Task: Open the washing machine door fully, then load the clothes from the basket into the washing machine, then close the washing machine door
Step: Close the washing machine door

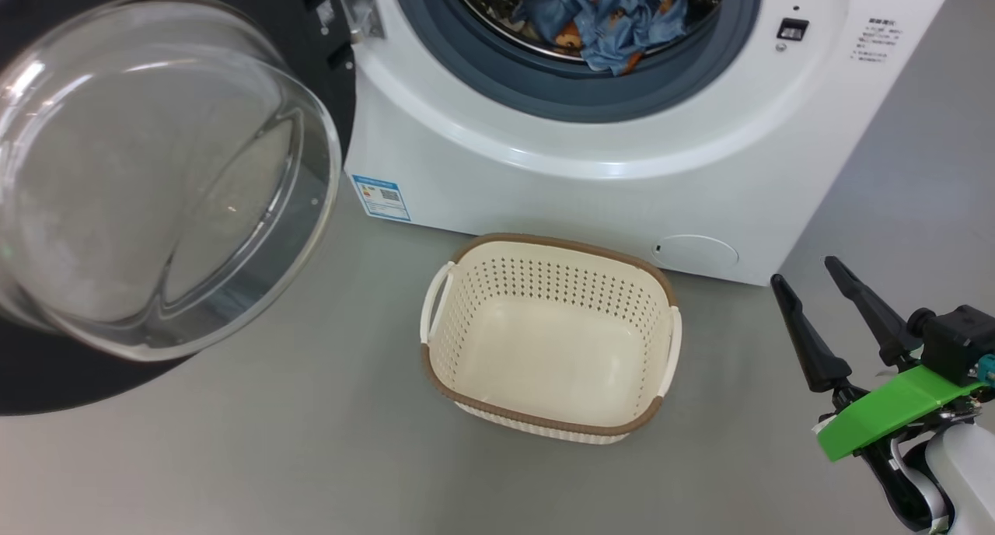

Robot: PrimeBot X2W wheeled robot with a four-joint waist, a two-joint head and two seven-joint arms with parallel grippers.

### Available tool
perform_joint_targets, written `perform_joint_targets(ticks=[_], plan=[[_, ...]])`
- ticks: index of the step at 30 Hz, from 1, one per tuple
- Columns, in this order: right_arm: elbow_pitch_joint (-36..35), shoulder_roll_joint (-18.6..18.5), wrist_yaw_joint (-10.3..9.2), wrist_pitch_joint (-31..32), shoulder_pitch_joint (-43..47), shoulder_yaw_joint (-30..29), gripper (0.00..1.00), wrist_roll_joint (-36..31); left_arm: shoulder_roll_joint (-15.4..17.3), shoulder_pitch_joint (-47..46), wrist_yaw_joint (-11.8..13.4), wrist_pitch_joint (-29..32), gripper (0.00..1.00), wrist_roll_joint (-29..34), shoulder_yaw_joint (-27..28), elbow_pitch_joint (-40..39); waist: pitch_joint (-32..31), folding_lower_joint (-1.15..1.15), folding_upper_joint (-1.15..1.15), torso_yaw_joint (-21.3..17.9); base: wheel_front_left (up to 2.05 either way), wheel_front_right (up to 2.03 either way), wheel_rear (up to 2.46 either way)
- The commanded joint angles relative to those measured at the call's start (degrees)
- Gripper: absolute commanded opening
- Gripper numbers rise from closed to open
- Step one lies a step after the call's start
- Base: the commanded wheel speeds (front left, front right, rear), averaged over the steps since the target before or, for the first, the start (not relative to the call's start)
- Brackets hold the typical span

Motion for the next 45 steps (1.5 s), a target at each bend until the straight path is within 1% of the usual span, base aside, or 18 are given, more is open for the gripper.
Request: perform_joint_targets(ticks=[1, 8, 14, 18, 21, 28, 29, 33, 37, 41, 45], plan=[[-1.48, -1.40, 0.25, -0.46, -1.51, 0.69, 1.00, 0.52, 4.80, -1.26, -0.63, 1.23, 0.00, -0.29, 0.39, -0.30, 1.09, -0.01, 0.00, -1.11, 0.00, 0.00, 0.00], [-1.85, -2.12, 0.25, -0.46, -1.48, -0.12, 1.00, 0.36, 6.29, -2.18, -0.80, 2.75, 0.00, -1.53, 0.74, 3.98, 2.26, -0.01, 0.00, -2.02, 0.00, 0.00, 0.00], [-2.15, -2.28, 0.25, -0.46, -1.77, -0.25, 1.00, 0.18, 6.89, -2.14, -0.86, 4.71, 0.00, -2.05, 0.31, 6.29, 2.88, -0.01, 0.00, -2.62, 0.00, 0.00, 0.00], [-2.07, -2.25, 0.25, -0.46, -1.72, -0.81, 1.00, 0.10, 7.40, -1.67, -0.87, 7.44, 0.00, -2.47, -0.09, 7.61, 2.68, -0.01, 0.00, -2.83, 0.00, 0.00, 0.00], [-1.93, -2.01, 0.25, -0.46, -1.27, -1.16, 1.00, 0.03, 7.31, -1.34, -0.88, 10.74, 0.00, -2.67, -0.88, 8.44, 2.22, -0.01, 0.00, -2.68, 0.00, 0.00, 0.00], [-1.67, -1.01, 0.25, -0.46, -0.70, -1.31, 1.00, -0.06, 6.52, -0.13, -0.88, 17.25, 0.00, -3.18, -2.51, 8.33, 0.52, -0.01, 0.00, -2.00, 0.00, 0.00, 0.00], [-1.67, -1.01, 0.25, -0.46, -0.70, -1.31, 1.00, -0.06, 6.52, -0.13, -0.88, 17.25, 0.00, -3.18, -2.51, 8.33, 0.52, -0.01, 0.00, -2.00, 0.00, 0.00, 0.00], [-1.46, -0.54, 0.25, -0.46, -0.43, -1.35, 1.00, -0.01, 5.49, 1.19, -0.88, 21.66, 0.00, -3.76, -3.50, 7.29, -0.26, -0.01, 0.00, -1.49, 0.00, 0.00, 0.00], [-1.15, -0.32, 0.25, -0.46, -0.50, -1.14, 1.00, 0.18, 3.99, 3.01, -0.88, 26.24, 0.00, -4.53, -4.60, 5.12, -0.75, -0.01, 0.00, -1.04, 0.00, 0.00, 0.00], [-0.95, -0.39, 0.25, -0.46, -0.43, -0.78, 1.00, 0.32, 2.19, 5.12, -0.89, 28.94, 0.00, -5.17, -5.40, 2.40, -1.39, -0.01, 0.00, -0.44, 0.00, 0.00, 0.00], [-0.62, -0.40, 0.25, -0.46, -0.44, -0.53, 1.00, 0.56, 1.10, 7.38, -0.89, 31.99, 0.00, -5.46, -6.59, -0.44, -2.07, -0.01, 0.00, 0.05, 0.00, 0.00, 0.00]])
